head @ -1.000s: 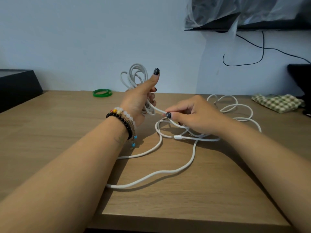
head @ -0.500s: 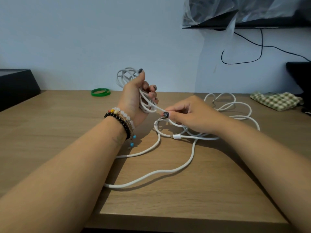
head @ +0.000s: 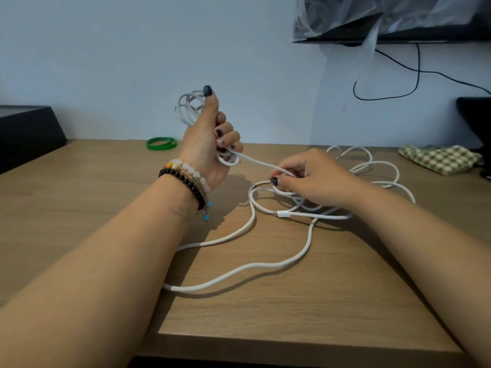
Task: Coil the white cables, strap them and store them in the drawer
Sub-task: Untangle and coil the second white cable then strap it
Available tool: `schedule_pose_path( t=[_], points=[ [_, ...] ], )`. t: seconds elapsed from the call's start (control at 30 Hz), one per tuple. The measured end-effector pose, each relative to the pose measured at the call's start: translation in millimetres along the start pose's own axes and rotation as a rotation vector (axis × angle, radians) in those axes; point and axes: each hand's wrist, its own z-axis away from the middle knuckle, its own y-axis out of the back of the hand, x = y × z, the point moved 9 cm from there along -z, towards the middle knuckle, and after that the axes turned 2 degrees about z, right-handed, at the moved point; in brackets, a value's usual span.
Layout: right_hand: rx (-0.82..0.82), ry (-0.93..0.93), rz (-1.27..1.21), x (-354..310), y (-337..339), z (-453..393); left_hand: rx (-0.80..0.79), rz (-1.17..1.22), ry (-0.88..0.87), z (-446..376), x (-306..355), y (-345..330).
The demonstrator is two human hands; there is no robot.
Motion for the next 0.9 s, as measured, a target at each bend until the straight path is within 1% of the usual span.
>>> schedule_pose_path(
  t=[0.07, 0.13, 0.17, 0.23, 0.33, 0.4, 0.43, 0.53, 0.57, 0.6, 0.63, 0.7, 0.8, 0.9],
  points=[
    [0.068, -0.012, -0.004, 6.7, 7.5, -1.7, -0.042, -0.115, 0.012, 2.5, -0.6, -3.8],
    [0.180, -0.019, 0.033, 13.3, 18.5, -2.2, -0.099, -0.314, -0.007, 5.7, -3.7, -9.1],
    [0.245, -0.024, 0.047, 16.4, 25.9, -1.6, -0.118, -0.433, -0.019, 7.3, -6.1, -11.5],
    [0.345, -0.018, 0.086, 18.7, 39.3, -0.3, -0.107, -0.707, -0.060, 9.6, -10.1, -12.7],
    [0.415, -0.019, 0.258, 20.2, 50.5, -0.2, -0.076, -1.112, -0.152, 12.5, -10.7, -16.3],
    [0.461, -0.044, 0.346, 23.7, 56.6, 0.5, -0.092, -1.236, -0.172, 13.0, -13.8, -18.5],
    [0.514, -0.048, 0.339, 24.8, 62.5, 3.3, -0.091, -1.280, -0.172, 12.9, -14.8, -18.0],
    [0.784, -0.056, 0.226, 27.4, 93.6, 23.1, -0.070, -1.420, -0.162, 10.7, -15.8, -12.3],
    [0.823, -0.085, 0.205, 31.4, 99.3, 28.2, -0.055, -1.453, -0.152, 10.2, -15.7, -9.9],
    [0.805, -0.130, 0.199, 36.6, 99.8, 29.7, -0.041, -1.462, -0.137, 9.8, -15.9, -7.2],
    [0.739, -0.180, 0.197, 42.9, 94.2, 27.5, -0.038, -1.452, -0.124, 10.5, -16.1, -6.3],
    [0.558, -0.244, 0.166, 52.0, 73.1, 20.9, -0.030, -1.446, -0.108, 12.5, -16.1, -4.5],
    [0.371, -0.229, 0.108, 43.4, 45.8, 17.9, -0.009, -1.502, -0.063, 13.5, -17.8, 1.7],
    [0.170, -0.189, 0.156, 30.5, 19.0, 13.7, -0.042, -1.545, 0.018, 12.1, -25.3, 6.2]
  ],
)
